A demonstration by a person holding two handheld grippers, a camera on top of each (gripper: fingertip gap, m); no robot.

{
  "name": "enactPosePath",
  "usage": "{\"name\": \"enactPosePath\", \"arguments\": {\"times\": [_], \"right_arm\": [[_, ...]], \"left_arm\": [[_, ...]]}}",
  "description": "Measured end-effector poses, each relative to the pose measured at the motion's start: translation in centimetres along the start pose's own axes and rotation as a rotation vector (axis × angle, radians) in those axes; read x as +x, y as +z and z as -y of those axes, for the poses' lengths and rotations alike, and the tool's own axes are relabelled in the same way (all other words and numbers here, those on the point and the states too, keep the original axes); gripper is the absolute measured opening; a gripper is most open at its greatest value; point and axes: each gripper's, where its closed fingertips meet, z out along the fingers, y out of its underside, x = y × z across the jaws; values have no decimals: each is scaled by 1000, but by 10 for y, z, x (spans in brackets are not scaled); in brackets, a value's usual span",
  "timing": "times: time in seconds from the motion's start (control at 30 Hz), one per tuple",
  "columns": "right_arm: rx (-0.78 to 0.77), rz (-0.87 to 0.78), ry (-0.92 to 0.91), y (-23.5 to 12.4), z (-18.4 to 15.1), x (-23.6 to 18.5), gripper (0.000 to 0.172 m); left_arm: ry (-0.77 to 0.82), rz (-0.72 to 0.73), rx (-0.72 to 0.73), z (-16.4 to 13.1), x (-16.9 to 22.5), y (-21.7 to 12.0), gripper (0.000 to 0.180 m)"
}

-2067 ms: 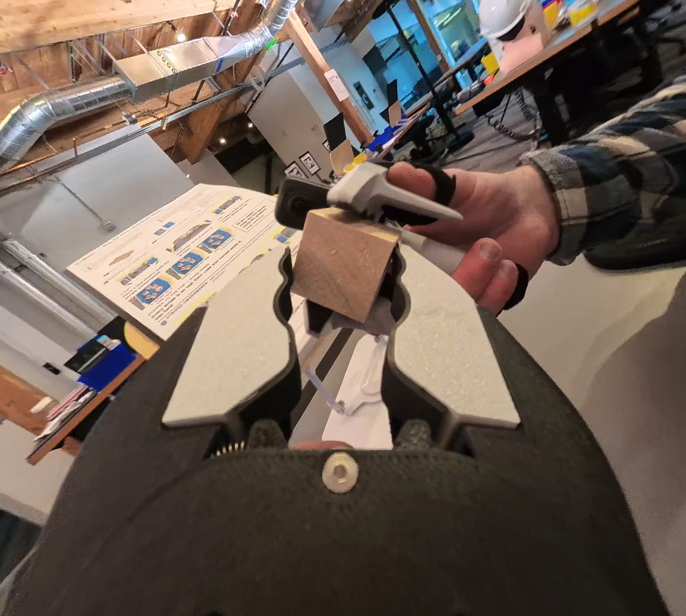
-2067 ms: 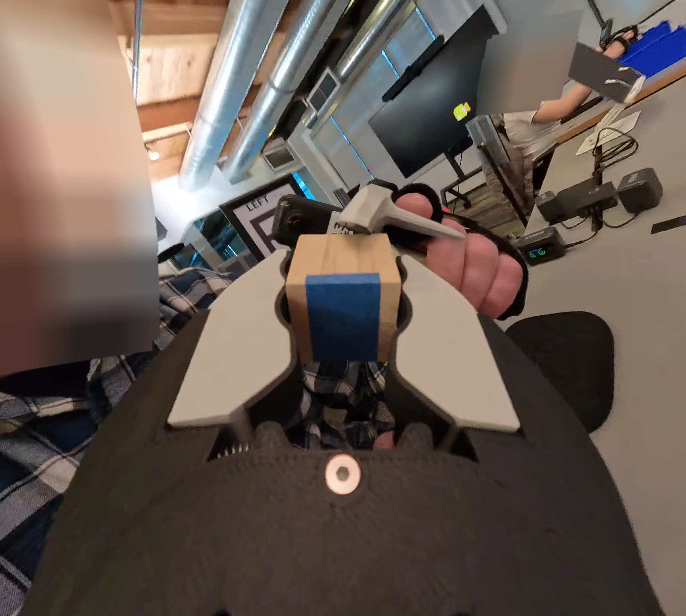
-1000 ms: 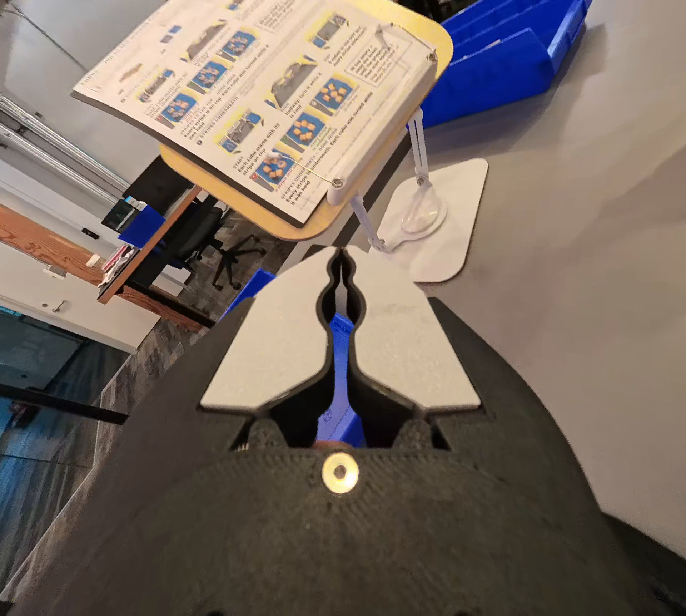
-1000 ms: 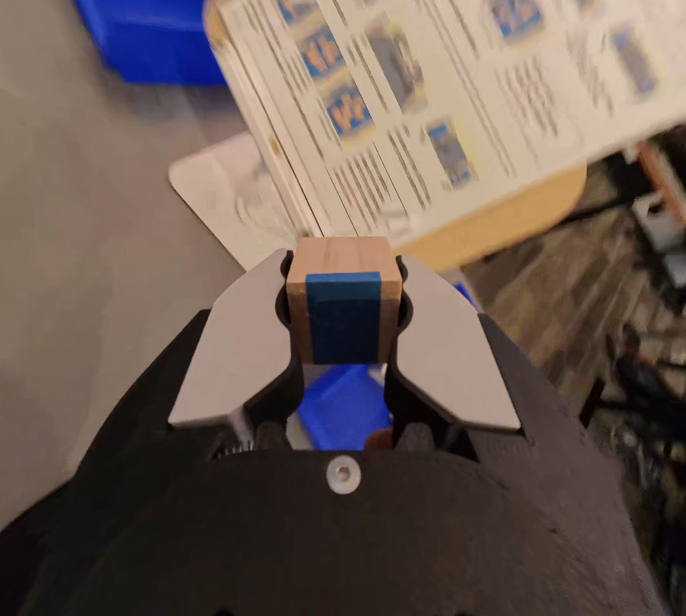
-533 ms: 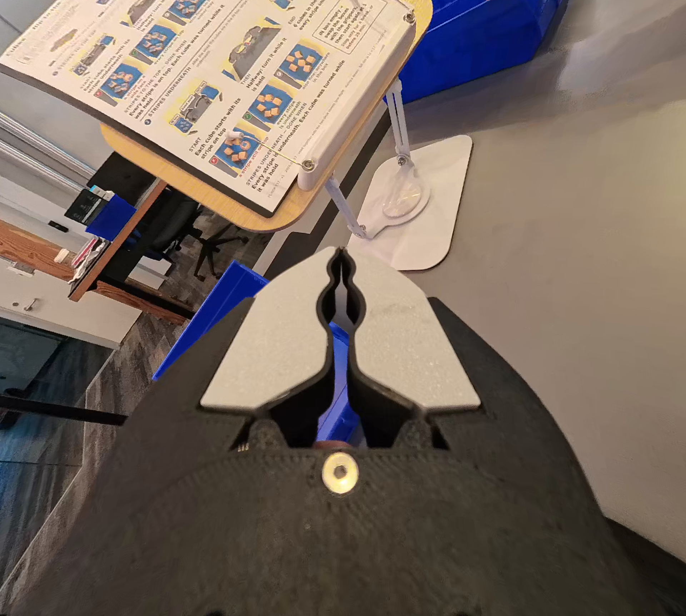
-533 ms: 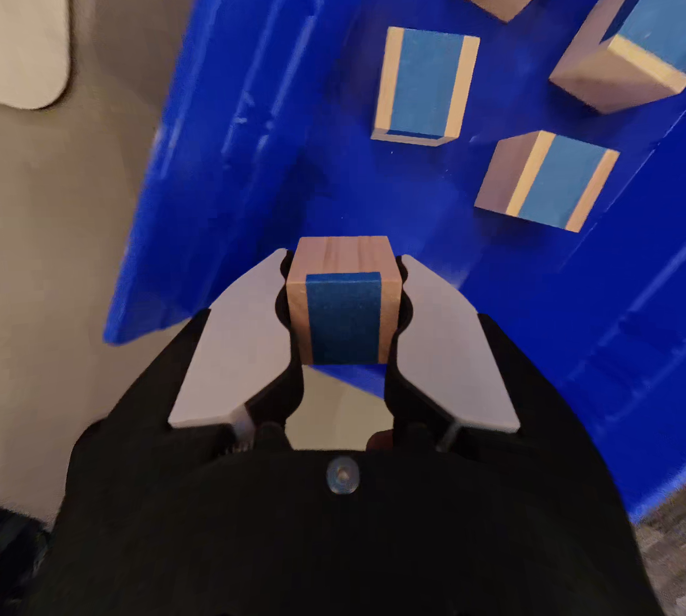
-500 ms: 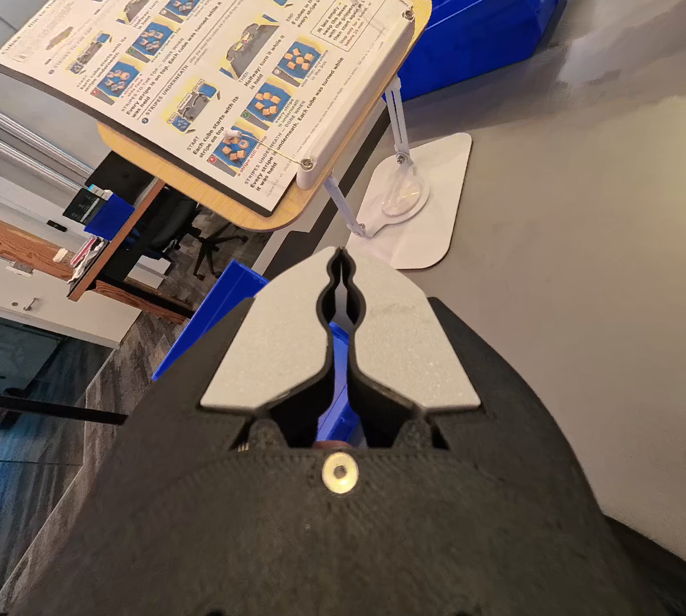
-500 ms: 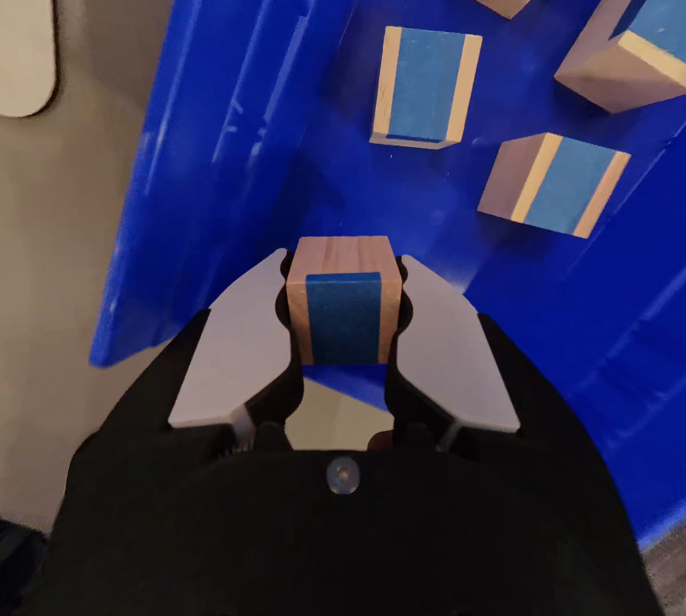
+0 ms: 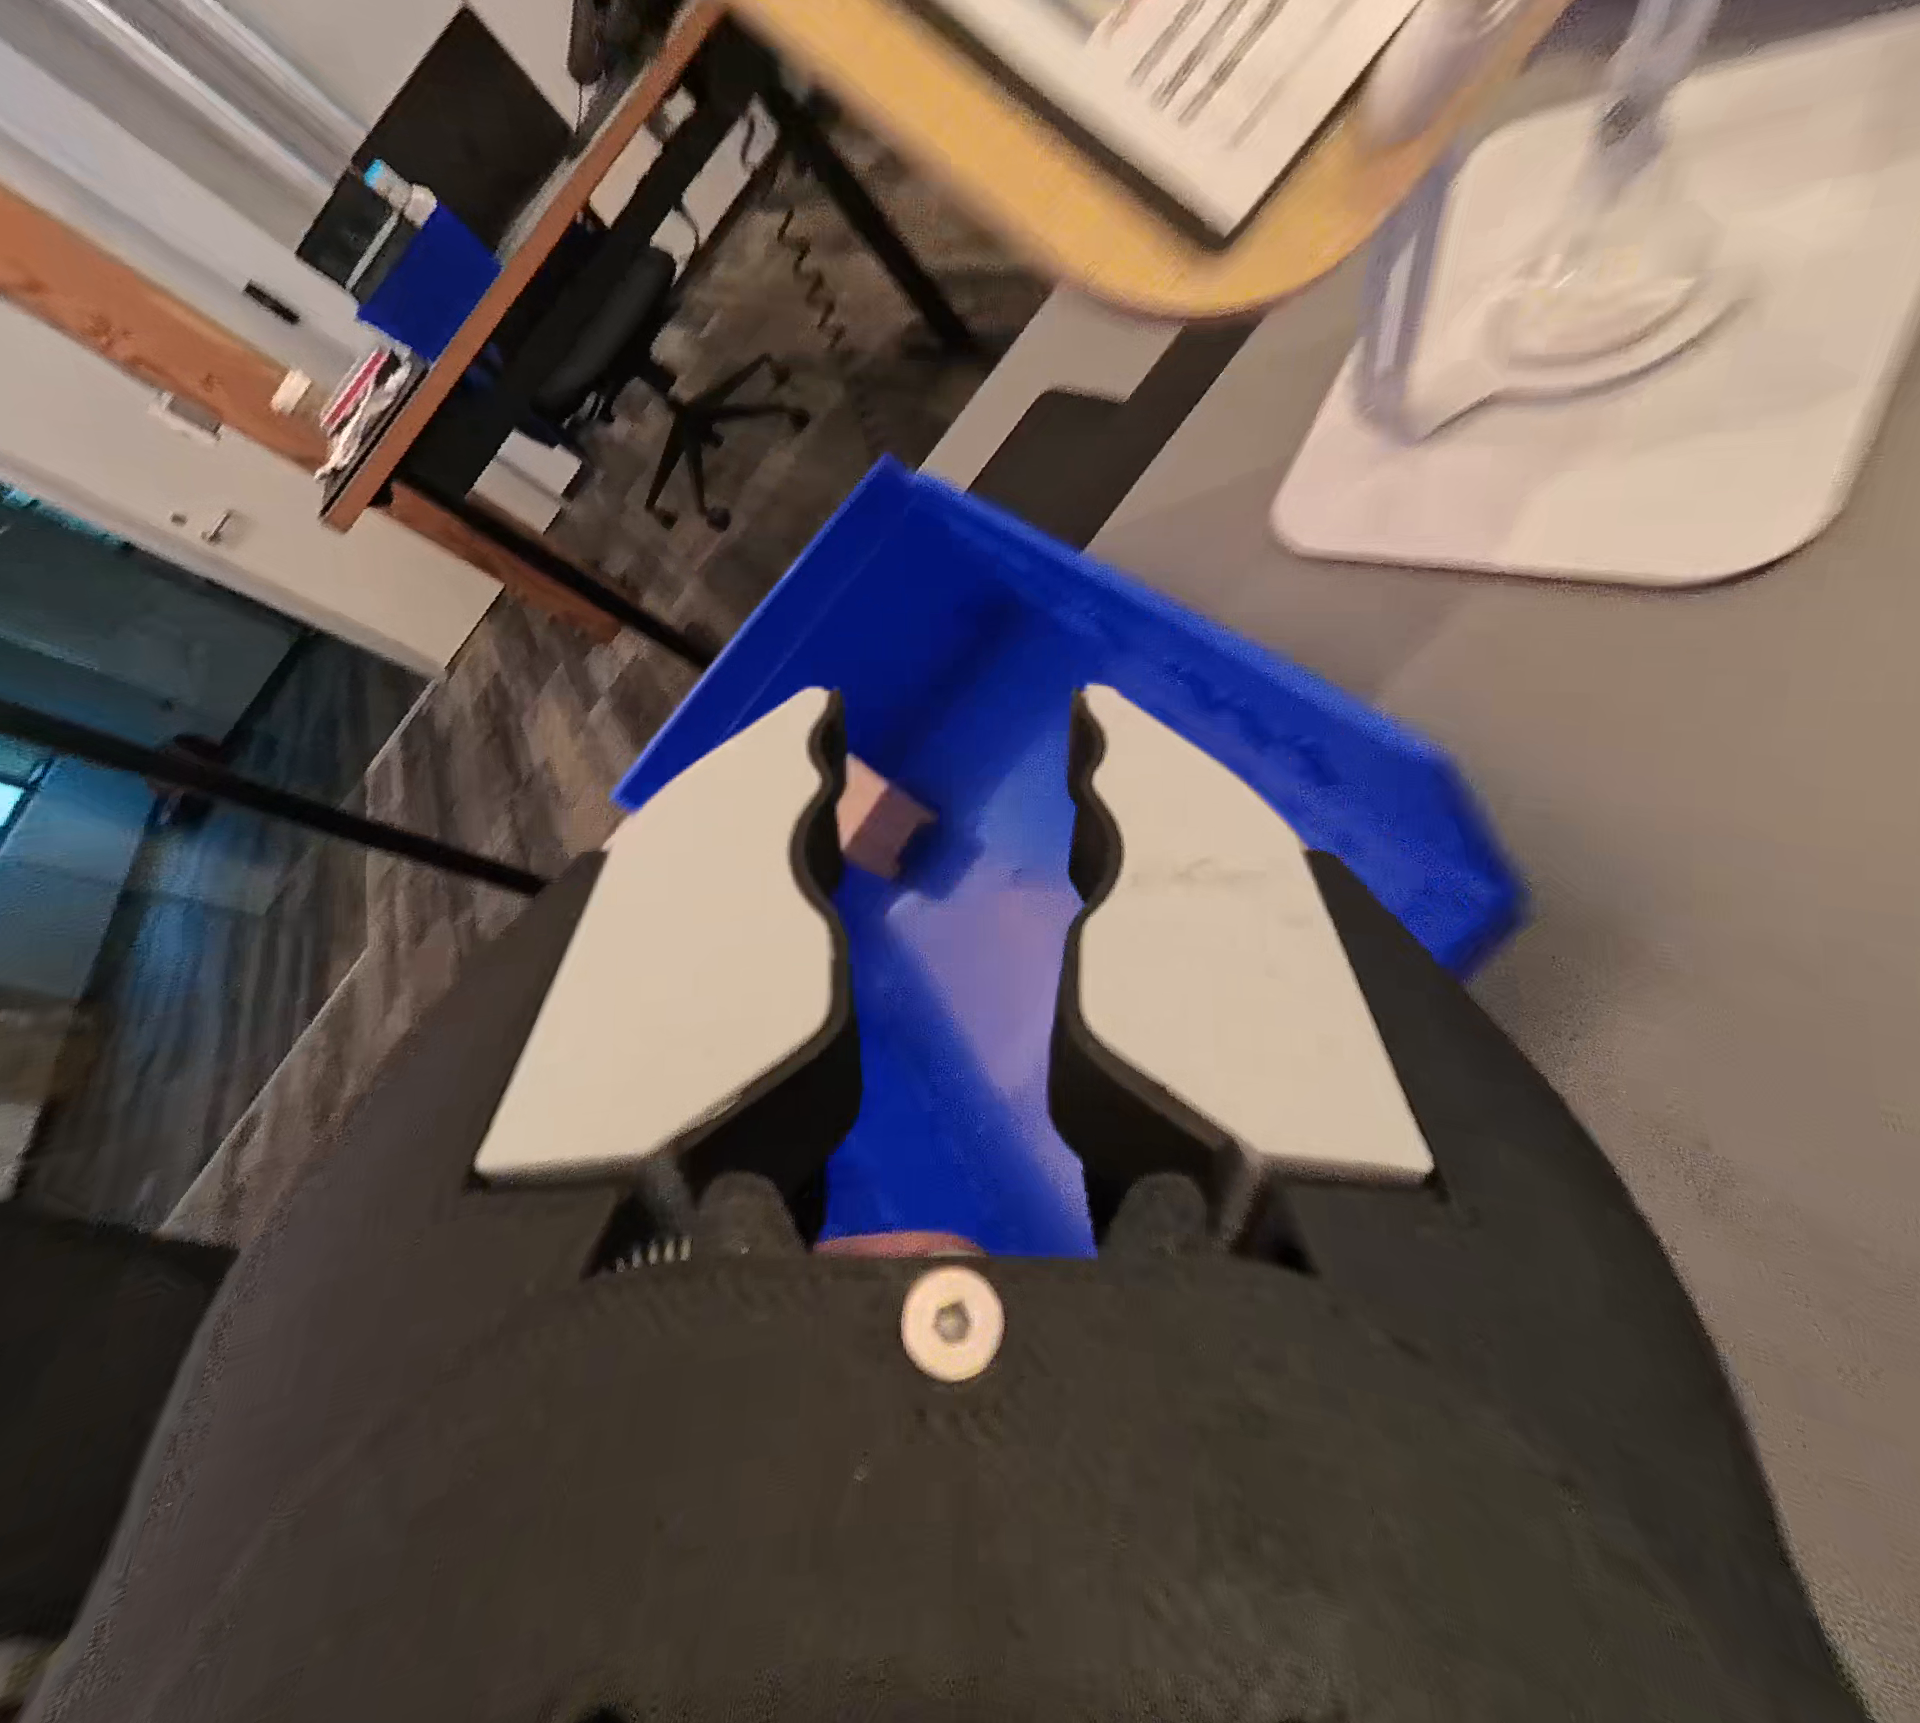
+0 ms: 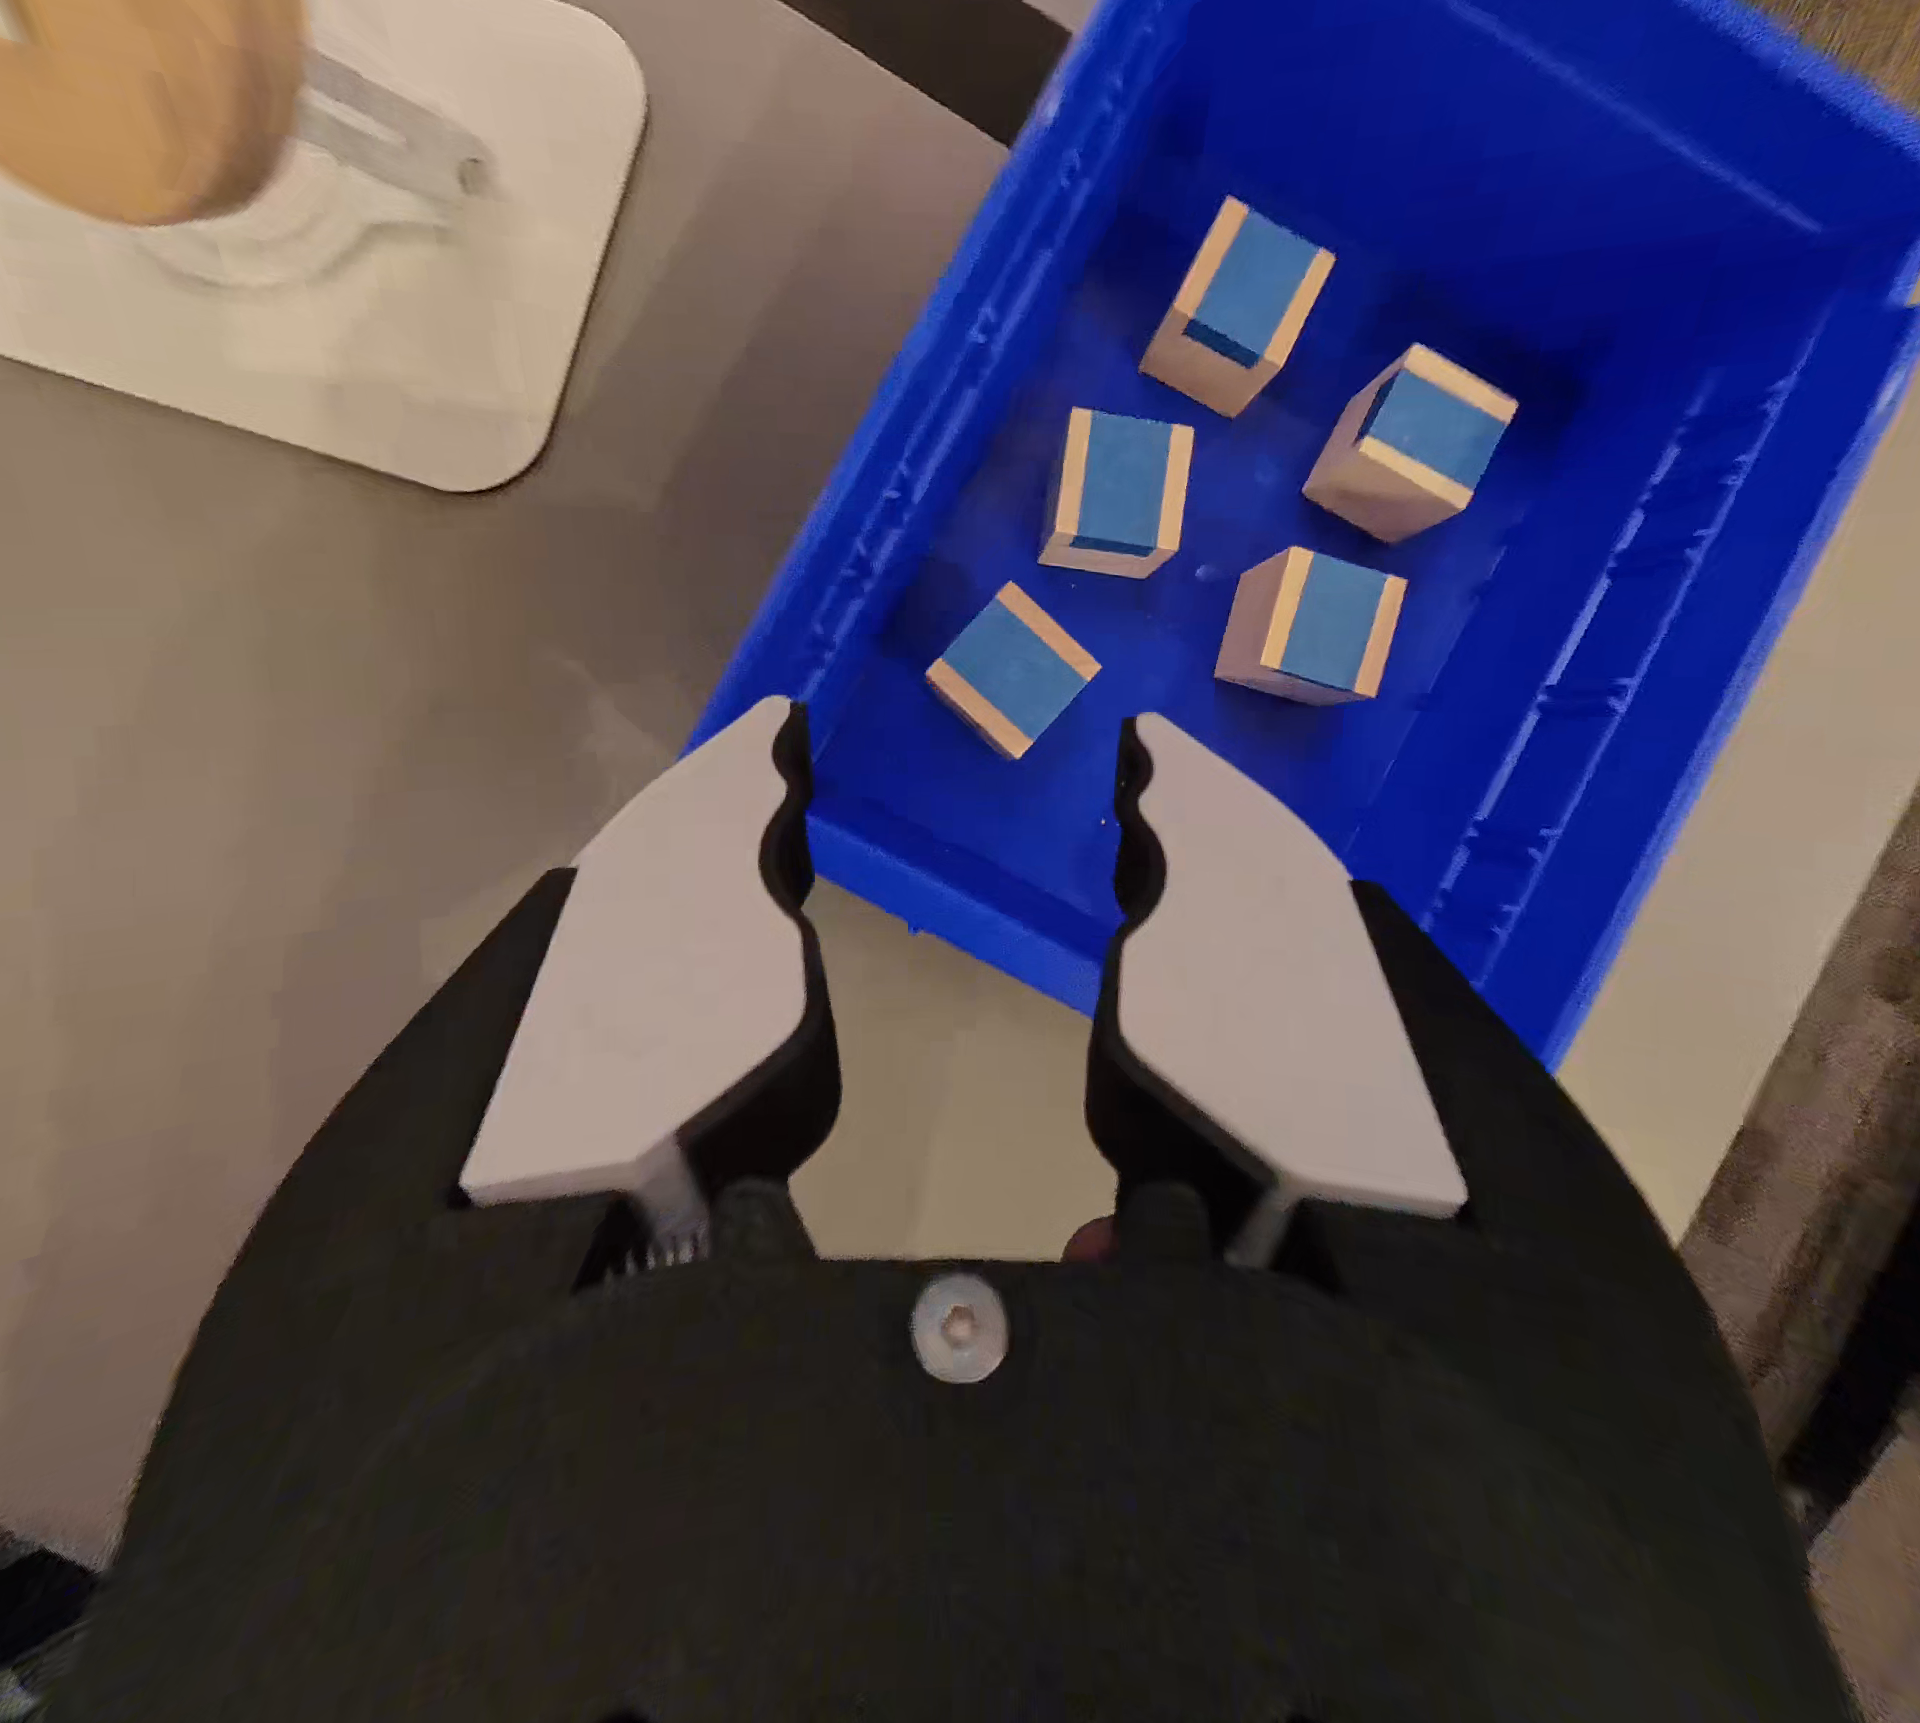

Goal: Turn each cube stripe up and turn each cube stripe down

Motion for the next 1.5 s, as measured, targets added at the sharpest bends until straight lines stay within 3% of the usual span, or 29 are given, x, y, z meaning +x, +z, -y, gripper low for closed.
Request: {"name": "enactPosePath", "arguments": {"times": [0.03,0.23,0.33,0.47,0.6,0.7,0.8,0.87,0.93,1.0,1.17,1.3,1.37,1.5], "right_arm": [[17,-4,-25,-7,1,-6,56],[106,79,-133,-26,5,-55,53],[147,99,-144,-30,8,-69,50],[162,145,-165,-31,8,-86,50],[153,115,-197,-29,7,-92,49],[177,137,-211,-27,12,-103,48],[205,148,-220,-27,19,-109,47],[232,163,-233,-29,24,-116,46],[277,222,-253,-36,31,-135,45],[336,342,-283,-45,39,-167,45],[502,813,-265,-83,64,-261,50],[567,1138,-164,-107,87,-315,58],[580,1218,-128,-111,97,-337,65],[570,1344,-89,-121,106,-376,74]], "left_arm": [[23,7,-48,-10,-10,12,46],[44,-46,-322,-76,-58,95,63],[161,-113,-491,-116,-66,132,68],[234,-217,-665,-148,-67,171,77],[340,-368,-851,-172,-59,189,75],[309,-517,-933,-180,-42,190,53],[321,-534,-955,-180,-40,189,51],[313,-473,-925,-174,-47,186,51],[258,-387,-825,-156,-53,177,51],[185,-283,-640,-120,-58,160,51],[86,-146,-43,17,-29,68,50],[88,-90,364,123,26,-25,50],[109,-66,499,160,57,-59,50],[200,-14,615,201,112,-93,50]]}}
